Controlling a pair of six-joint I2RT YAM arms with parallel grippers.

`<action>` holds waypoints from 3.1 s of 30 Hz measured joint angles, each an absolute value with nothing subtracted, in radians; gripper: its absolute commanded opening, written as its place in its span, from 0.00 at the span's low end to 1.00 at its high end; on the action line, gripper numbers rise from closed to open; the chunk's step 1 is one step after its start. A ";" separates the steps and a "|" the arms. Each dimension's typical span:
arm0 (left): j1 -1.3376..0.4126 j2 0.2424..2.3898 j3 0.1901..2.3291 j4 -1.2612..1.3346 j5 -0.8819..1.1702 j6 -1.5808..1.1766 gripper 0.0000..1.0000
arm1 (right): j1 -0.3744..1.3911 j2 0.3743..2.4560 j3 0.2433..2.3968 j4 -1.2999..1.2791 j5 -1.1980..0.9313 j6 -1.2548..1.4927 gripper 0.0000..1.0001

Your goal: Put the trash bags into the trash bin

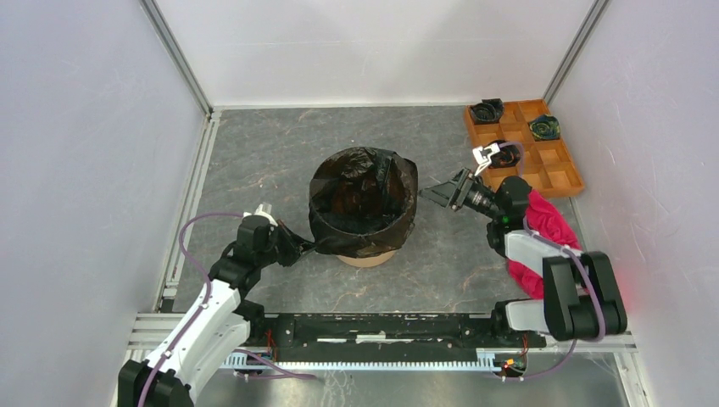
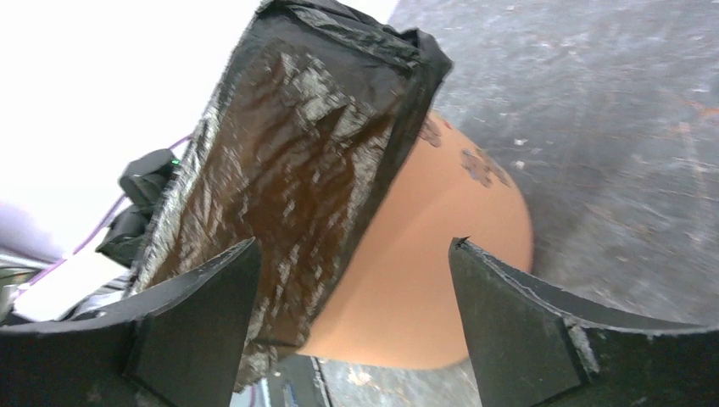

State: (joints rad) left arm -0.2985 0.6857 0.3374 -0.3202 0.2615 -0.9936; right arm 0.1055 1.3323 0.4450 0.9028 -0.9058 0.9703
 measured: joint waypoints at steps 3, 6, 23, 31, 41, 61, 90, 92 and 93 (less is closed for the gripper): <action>-0.299 0.676 0.337 -0.321 0.262 -0.994 0.02 | 0.118 1.440 0.445 1.098 -0.908 1.103 0.60; -0.299 0.673 0.337 -0.321 0.263 -0.994 0.02 | 0.130 1.516 0.446 1.243 -0.903 1.197 0.58; -0.299 0.670 0.337 -0.322 0.263 -0.994 0.02 | 0.211 1.626 0.392 1.429 -0.867 1.237 0.00; -0.299 0.694 0.332 -0.323 0.252 -0.994 0.02 | 0.207 1.539 0.326 1.165 -0.847 1.002 0.00; -0.299 0.705 0.301 -0.332 0.226 -0.993 0.02 | 0.207 1.412 0.403 0.611 -0.730 0.629 0.11; -0.299 0.670 0.326 -0.367 0.220 -0.976 0.02 | 0.460 0.902 0.194 0.559 -0.854 0.561 0.98; -0.299 0.653 0.334 -0.373 0.217 -0.975 0.02 | 0.610 0.926 0.181 0.713 -0.517 0.796 0.00; -0.299 0.662 0.334 -0.369 0.216 -0.975 0.02 | 0.612 0.942 0.173 0.660 -0.511 0.764 0.00; -0.299 0.668 0.332 -0.363 0.216 -0.975 0.02 | 0.612 0.960 0.171 0.648 -0.509 0.750 0.00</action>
